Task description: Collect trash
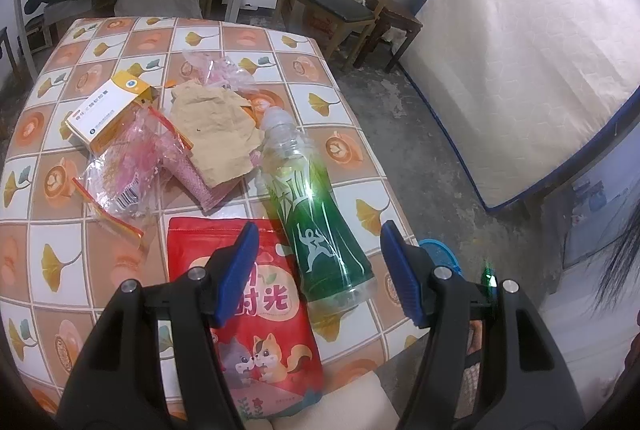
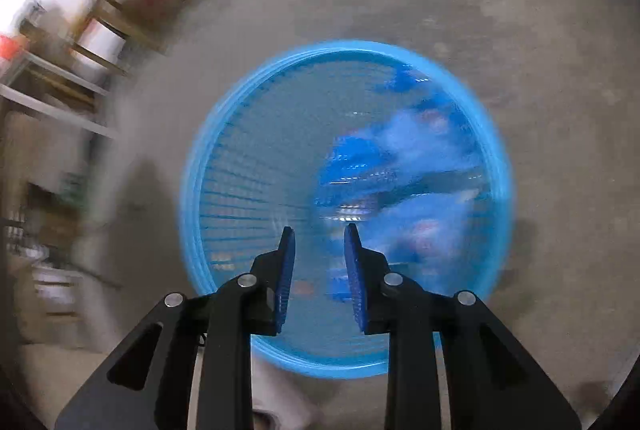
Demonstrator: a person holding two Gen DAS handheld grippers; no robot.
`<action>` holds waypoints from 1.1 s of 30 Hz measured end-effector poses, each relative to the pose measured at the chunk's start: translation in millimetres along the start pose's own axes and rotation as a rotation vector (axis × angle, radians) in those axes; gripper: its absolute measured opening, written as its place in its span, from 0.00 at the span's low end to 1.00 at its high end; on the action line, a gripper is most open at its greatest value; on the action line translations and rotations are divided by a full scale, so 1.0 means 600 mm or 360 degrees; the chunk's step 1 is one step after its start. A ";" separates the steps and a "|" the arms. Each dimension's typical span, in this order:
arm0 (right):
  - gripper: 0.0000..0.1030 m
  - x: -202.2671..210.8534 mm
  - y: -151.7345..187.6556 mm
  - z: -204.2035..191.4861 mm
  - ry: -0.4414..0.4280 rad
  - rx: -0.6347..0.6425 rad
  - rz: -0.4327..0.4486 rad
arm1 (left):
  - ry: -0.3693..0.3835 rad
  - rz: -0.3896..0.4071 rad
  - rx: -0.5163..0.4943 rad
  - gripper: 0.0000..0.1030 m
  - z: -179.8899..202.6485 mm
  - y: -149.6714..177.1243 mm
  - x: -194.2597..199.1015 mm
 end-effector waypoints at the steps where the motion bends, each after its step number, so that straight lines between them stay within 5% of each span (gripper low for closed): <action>1: 0.17 -0.013 -0.003 -0.001 0.0083 0.0045 -0.0029 | 0.0002 -0.0002 0.0000 0.58 0.001 0.001 -0.001; 8: 0.07 -0.164 -0.010 0.010 0.0750 0.0516 -0.0355 | -0.0007 0.0009 0.0009 0.58 -0.002 0.003 0.002; 12: 0.07 -0.188 -0.008 0.021 0.0821 0.0539 -0.0460 | -0.0037 0.0034 0.0045 0.58 -0.018 0.004 0.012; 15: 0.15 -0.142 -0.007 0.027 0.0765 0.0474 -0.0409 | -0.0055 0.0060 0.0070 0.58 -0.034 0.001 0.024; 17: 0.44 -0.095 -0.003 0.024 0.0690 0.0440 -0.0366 | -0.0058 0.0088 0.0084 0.59 -0.043 0.001 0.034; 20: 0.52 -0.012 0.003 0.018 0.0542 0.0422 -0.0251 | -0.0075 0.0141 0.0090 0.61 -0.059 0.002 0.054; 26: 0.56 0.186 0.004 -0.038 0.0138 0.0322 0.0051 | -0.0124 0.0199 0.0051 0.72 -0.092 0.034 0.091; 30: 0.57 0.343 0.024 -0.142 -0.0207 0.0385 0.0303 | -0.0149 0.0135 0.0020 0.76 -0.115 0.079 0.088; 33: 0.57 0.438 0.066 -0.245 -0.0591 0.0487 0.0394 | -0.0162 0.0066 0.0012 0.77 -0.132 0.120 0.073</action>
Point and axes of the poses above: each gripper's, at about its wrist camera, not at the fingertips, and x roughly against the way its jaws point, z to its right, y to its underside, the point moved 6 cm from there along -x, roughly the way its jaws point, and after that the axes turned 4 degrees about z, right-handed, at the moved point
